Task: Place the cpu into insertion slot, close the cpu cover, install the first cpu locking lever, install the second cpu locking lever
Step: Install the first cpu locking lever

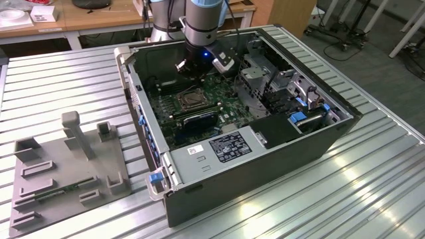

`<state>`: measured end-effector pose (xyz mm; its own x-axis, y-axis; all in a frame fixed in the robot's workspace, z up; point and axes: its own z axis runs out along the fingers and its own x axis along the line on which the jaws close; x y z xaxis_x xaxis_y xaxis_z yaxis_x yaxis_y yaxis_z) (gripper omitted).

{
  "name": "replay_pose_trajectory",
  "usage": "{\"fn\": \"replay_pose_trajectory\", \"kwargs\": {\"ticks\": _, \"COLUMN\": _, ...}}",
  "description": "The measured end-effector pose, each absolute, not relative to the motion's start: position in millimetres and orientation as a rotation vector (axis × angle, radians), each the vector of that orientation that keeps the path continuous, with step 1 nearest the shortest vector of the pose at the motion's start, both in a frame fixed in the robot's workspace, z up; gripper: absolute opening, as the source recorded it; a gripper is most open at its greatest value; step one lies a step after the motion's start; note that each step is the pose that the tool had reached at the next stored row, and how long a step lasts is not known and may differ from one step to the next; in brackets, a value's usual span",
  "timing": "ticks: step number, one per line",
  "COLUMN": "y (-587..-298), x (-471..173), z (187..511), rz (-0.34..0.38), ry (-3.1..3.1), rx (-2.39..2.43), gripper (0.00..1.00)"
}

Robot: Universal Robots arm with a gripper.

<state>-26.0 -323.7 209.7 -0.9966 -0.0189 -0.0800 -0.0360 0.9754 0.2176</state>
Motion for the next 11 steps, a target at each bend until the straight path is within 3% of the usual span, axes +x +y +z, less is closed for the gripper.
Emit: {"fn": "replay_pose_trajectory", "kwargs": {"ticks": 11, "y": -322.4, "x": -23.3, "z": 205.9, "rz": 0.336, "ry": 3.045, "rx": -0.029, "gripper": 0.11}}
